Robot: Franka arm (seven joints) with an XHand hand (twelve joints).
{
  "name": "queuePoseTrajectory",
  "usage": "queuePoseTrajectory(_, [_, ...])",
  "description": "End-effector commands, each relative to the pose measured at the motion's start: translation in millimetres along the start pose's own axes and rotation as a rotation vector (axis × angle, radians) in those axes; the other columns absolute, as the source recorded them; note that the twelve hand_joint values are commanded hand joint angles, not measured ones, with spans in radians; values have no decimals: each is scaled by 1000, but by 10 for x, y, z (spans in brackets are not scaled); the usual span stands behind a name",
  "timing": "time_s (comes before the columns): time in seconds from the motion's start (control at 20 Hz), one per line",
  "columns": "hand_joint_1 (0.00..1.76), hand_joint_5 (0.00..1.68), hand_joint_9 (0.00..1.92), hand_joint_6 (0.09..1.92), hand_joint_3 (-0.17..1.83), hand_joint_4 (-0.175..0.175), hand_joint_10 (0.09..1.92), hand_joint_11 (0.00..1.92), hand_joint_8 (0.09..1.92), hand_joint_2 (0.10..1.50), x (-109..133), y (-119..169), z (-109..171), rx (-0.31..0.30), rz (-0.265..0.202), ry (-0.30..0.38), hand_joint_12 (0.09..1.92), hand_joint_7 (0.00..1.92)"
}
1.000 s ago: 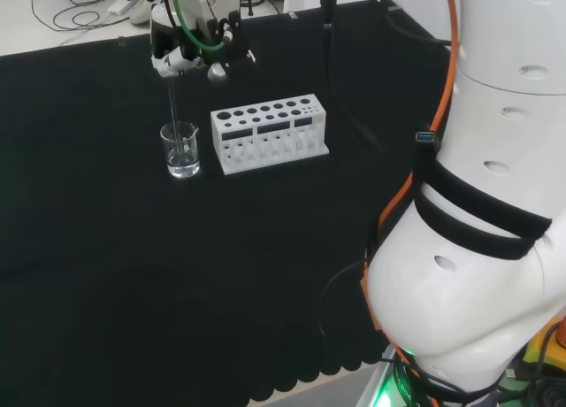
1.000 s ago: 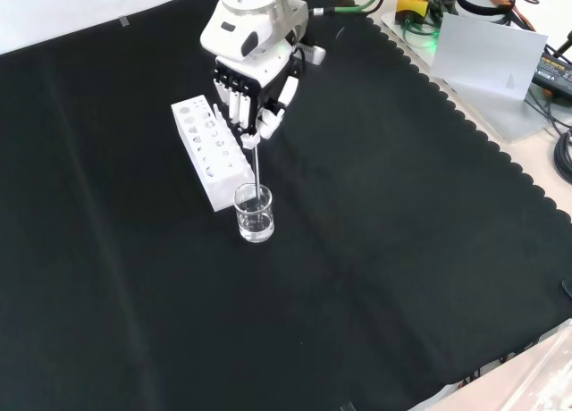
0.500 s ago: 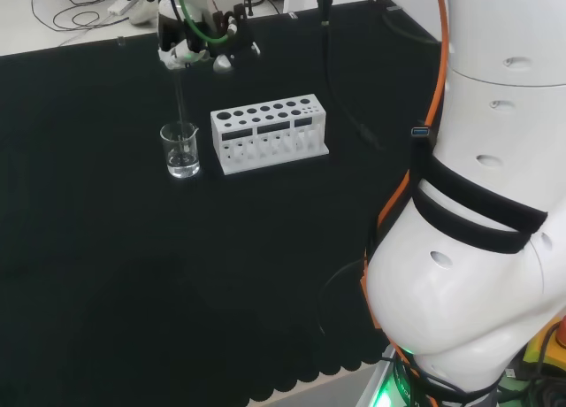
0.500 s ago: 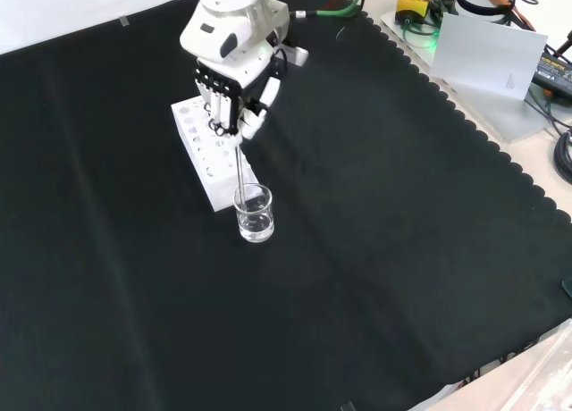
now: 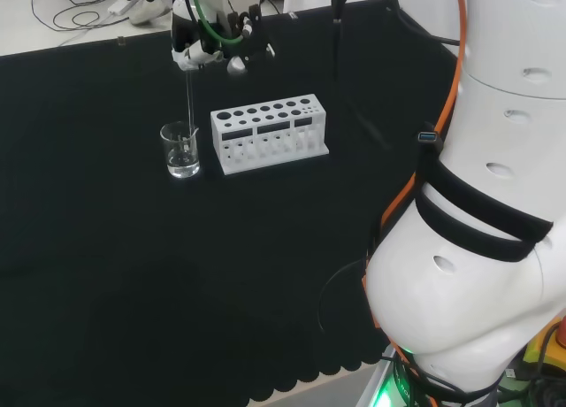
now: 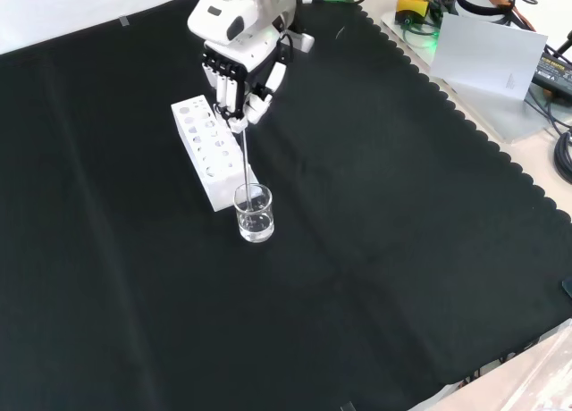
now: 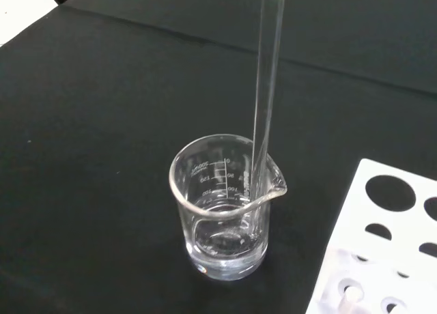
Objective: Stir in the beaker to the left of the white test tube rack with the glass rod.
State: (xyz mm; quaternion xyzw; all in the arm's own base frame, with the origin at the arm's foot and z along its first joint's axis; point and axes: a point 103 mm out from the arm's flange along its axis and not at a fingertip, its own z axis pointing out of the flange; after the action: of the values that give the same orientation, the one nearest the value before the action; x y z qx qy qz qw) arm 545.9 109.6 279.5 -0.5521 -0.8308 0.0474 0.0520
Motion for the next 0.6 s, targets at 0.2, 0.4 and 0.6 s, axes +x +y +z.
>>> queuePoseTrajectory(0.2, [1312,1285,1613,213,-175,-175,824,1604,887,1096,218,-51,-1,-12,-28,11,747,1240])
queuePoseTrajectory(0.4, [1312,1286,1614,213,-175,-175,823,1604,886,1095,226,-60,-8,-16,-26,4,747,1240])
queuePoseTrajectory(0.6, [1312,1286,1614,212,-175,-175,823,1604,886,1095,228,-56,-12,-13,-27,-3,747,1240])
